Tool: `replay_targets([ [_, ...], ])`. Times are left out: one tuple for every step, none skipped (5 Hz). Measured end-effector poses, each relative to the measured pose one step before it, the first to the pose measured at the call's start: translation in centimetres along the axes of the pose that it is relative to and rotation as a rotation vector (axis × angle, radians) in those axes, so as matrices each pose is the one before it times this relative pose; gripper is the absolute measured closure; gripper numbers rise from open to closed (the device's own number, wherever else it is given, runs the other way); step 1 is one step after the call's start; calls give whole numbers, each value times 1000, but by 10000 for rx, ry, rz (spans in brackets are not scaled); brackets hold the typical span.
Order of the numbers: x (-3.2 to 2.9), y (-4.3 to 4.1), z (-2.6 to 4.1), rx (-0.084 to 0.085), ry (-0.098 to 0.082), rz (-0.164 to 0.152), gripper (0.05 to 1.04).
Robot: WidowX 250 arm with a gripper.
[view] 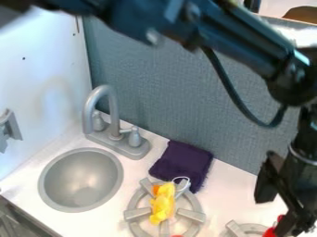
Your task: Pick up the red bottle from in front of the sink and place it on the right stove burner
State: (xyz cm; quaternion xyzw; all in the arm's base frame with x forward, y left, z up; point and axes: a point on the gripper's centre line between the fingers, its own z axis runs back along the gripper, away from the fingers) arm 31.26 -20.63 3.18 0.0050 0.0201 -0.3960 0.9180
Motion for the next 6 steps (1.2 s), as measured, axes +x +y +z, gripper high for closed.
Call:
replay_targets([
  [-2315,1240,2596,-53,-502,794,83],
  [-1588,3376,842,405,366,1158,83],
  [513,5612,255,384,-298,1801,83],
  [-530,6003,-2482,405,73,1409,83],
  [1376,2920,-3689,2,295,1334,83],
  [-65,1359,-977,-25,207,406,83],
])
